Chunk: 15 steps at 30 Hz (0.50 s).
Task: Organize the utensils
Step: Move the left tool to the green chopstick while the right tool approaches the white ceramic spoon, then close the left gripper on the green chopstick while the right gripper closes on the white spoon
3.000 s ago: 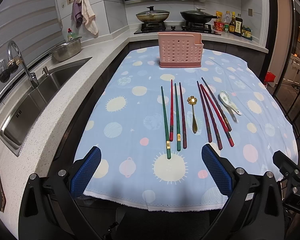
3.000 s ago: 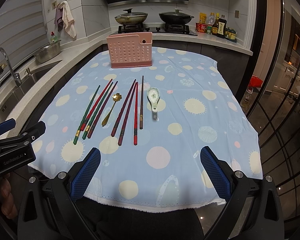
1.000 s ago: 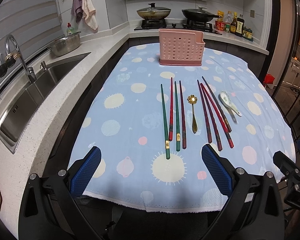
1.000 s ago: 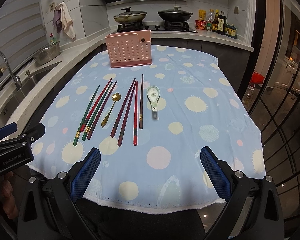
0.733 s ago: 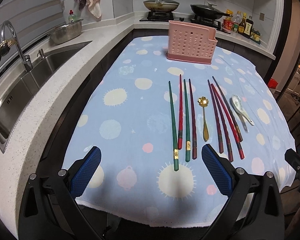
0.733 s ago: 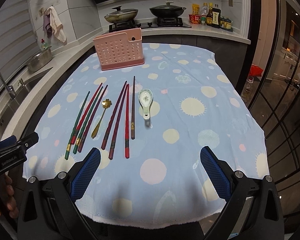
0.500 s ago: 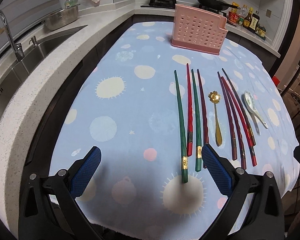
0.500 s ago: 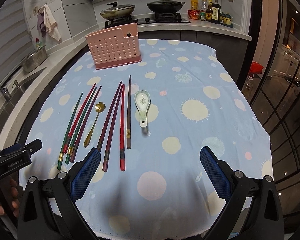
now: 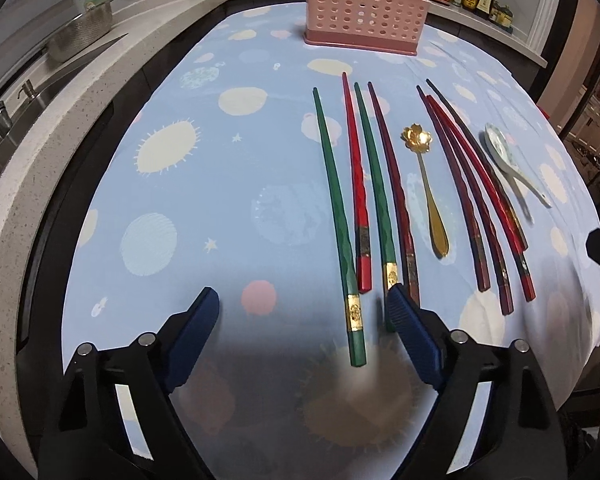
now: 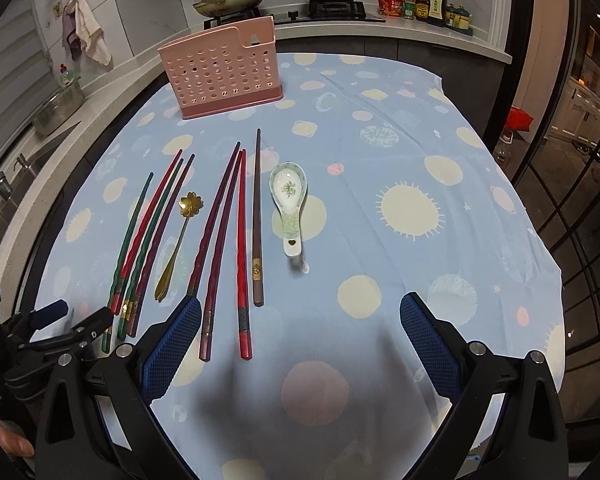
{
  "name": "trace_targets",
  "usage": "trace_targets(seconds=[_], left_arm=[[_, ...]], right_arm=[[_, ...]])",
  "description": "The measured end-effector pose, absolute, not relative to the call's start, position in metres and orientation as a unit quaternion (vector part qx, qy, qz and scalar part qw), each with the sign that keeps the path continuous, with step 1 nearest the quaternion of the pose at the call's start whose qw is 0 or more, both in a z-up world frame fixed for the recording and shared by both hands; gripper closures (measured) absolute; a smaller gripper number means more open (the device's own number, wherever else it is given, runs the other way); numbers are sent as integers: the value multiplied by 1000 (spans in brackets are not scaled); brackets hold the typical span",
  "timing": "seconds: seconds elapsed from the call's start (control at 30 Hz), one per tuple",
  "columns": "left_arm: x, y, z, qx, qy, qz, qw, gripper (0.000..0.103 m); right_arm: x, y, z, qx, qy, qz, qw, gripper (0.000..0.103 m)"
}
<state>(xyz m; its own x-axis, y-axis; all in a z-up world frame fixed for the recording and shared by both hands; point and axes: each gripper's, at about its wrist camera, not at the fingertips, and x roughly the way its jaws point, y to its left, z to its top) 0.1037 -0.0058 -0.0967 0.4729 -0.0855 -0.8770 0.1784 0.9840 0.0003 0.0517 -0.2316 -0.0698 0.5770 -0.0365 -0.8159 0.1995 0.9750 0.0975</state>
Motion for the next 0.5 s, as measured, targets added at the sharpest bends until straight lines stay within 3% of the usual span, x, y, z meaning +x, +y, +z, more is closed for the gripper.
trace_targets(seconds=[0.4,0.47,0.5], left_arm=[[97,2,-103,36,518,-87,850,56],[98,4,-102,35,515,-92,851,76],[98,4,-101,33,514,-94,852,80]], right_arm=[[56,-225,-70,86,460,-61,882,7],[58,-226,-72,87,463,-63,880,10],[59,-226,-73,88,465,-61,879,12]])
